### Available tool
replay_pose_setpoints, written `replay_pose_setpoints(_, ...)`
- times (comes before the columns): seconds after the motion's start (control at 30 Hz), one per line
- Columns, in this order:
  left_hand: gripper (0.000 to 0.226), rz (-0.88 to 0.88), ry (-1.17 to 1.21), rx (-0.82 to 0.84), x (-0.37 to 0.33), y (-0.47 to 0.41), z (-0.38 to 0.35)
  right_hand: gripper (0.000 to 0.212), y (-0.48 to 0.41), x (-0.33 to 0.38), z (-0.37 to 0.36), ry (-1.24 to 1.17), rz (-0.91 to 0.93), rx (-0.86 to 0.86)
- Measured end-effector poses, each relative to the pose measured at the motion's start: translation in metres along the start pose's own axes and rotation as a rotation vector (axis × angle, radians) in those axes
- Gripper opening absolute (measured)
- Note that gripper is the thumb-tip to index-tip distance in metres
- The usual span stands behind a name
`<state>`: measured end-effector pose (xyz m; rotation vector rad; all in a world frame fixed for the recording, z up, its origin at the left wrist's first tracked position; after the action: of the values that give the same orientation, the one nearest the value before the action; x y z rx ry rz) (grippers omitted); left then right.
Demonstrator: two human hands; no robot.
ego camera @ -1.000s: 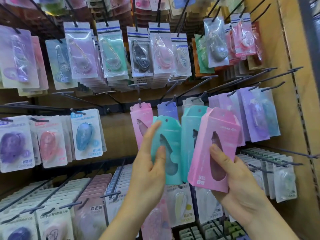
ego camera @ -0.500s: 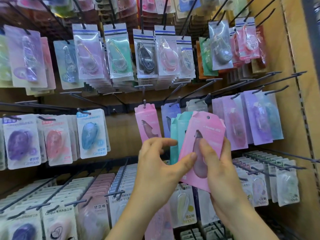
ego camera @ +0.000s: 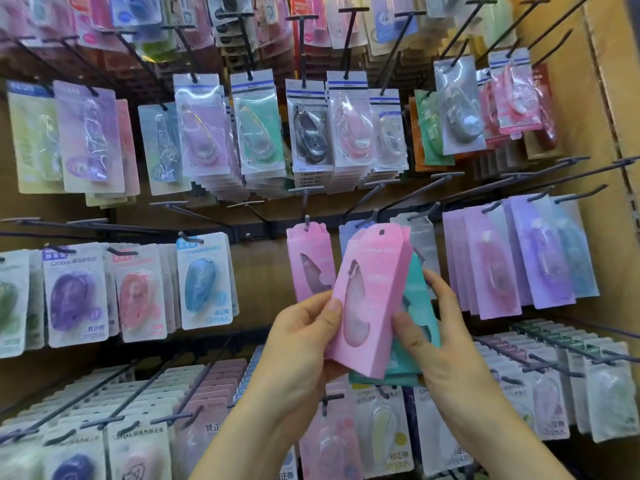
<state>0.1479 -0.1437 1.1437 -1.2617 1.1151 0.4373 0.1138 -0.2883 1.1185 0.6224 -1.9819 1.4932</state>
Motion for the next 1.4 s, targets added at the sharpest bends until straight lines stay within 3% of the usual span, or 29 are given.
replay_pose_setpoints(0.1,0.025,-0.069,0.048,-0.129,-0.009,-0.002,0.015,0.064,-0.003,0.003,0.008,0.052,0.057,-0.058)
replay_pose_setpoints(0.23,0.016,-0.189,-0.187,-0.317,-0.017,-0.012,0.043,0.045,-0.007,0.003,0.016,0.038,0.024,-0.084)
replay_pose_setpoints(0.47,0.018,-0.115,-0.217,-0.294,-0.002,-0.026,0.052,0.046,-0.01,0.0,0.005,0.034,-0.04,-0.021)
replay_pose_setpoints(0.73,0.019,-0.242,-0.338,-0.301,-0.009,-0.028,0.053,0.042,-0.012,0.001,0.004,0.006,-0.029,-0.038)
replay_pose_setpoints(1.07,0.023,-0.15,-0.392,-0.29,-0.007,-0.043,0.059,0.041,-0.013,0.003,0.0,-0.003,-0.045,0.026)
replay_pose_setpoints(1.2,0.024,-0.109,-0.496,-0.285,-0.01,-0.056,0.063,0.039,-0.014,0.003,0.001,0.011,-0.044,0.038)
replay_pose_setpoints(1.4,0.03,-0.081,-0.938,-0.258,-0.007,-0.09,0.072,0.026,-0.018,-0.003,0.005,0.01,-0.064,0.022)
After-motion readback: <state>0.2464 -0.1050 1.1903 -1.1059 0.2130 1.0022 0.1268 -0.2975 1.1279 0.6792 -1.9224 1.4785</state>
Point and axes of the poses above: each hand's wrist, its own y-axis away from the middle knuckle, its own z-axis out of the back of the hand, x = y × z, the point moved 4 cm from there along -y, towards the middle knuckle, and after that the axes turned 2 degrees about -x, right-handed, at the moved point
